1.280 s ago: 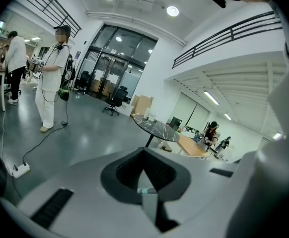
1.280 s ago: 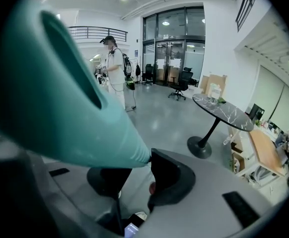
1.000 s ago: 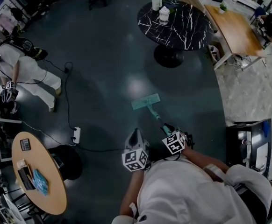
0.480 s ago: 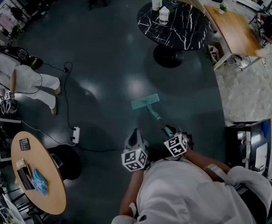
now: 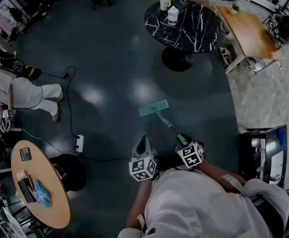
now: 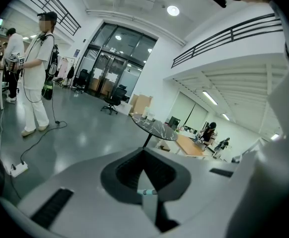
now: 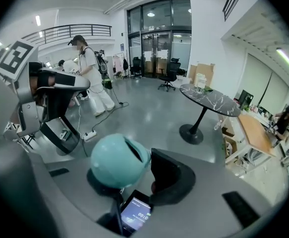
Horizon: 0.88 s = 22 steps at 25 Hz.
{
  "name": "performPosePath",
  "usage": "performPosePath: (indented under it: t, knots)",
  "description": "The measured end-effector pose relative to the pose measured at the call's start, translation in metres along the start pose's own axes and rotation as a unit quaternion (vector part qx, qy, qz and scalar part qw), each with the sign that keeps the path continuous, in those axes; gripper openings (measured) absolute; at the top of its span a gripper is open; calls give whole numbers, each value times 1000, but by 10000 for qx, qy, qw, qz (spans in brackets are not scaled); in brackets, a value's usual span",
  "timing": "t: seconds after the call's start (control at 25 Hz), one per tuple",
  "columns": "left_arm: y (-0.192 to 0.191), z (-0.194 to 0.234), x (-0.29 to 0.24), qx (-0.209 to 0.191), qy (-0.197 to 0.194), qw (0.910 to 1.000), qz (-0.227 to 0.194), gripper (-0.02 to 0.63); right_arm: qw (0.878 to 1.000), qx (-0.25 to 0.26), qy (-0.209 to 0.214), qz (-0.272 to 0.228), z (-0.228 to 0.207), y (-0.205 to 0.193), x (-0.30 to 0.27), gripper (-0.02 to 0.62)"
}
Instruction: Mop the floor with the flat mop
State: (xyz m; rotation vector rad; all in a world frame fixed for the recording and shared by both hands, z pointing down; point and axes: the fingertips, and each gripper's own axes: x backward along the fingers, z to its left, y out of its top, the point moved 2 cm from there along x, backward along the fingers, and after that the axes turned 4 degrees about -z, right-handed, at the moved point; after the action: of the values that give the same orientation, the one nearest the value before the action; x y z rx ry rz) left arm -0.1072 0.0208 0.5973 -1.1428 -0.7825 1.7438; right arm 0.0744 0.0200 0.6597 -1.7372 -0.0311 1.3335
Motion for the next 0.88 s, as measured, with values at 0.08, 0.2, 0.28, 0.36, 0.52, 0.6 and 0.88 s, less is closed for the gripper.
performPosePath:
  t: [0.08, 0.2, 0.28, 0.36, 0.52, 0.6, 0.88]
  knots:
    - [0, 1, 0, 24, -9, 10000, 15, 5, 10000, 8, -10, -7, 1, 1, 3, 120]
    - [-2, -1, -1, 41, -36, 10000, 51, 5, 10000, 89, -3, -11, 2, 3, 7, 120]
    - [-3, -2, -2, 34, -55, 10000, 63, 5, 9999, 169, 21, -29, 3, 5, 9, 120]
    - [-4, -3, -4, 41, -68, 9999, 70, 5, 9998, 203, 42, -25, 4, 5, 11, 120]
    - [-3, -5, -6, 26, -89, 9999, 77, 5, 9998, 182, 72, 3, 4, 4, 11, 118]
    - [-3, -5, -7, 7, -95, 9999, 83, 5, 9998, 169, 70, 7, 3, 2, 11, 118]
    - [-6, -4, -10, 11, -97, 9998, 176, 5, 9999, 91, -15, 58, 1, -7, 8, 115]
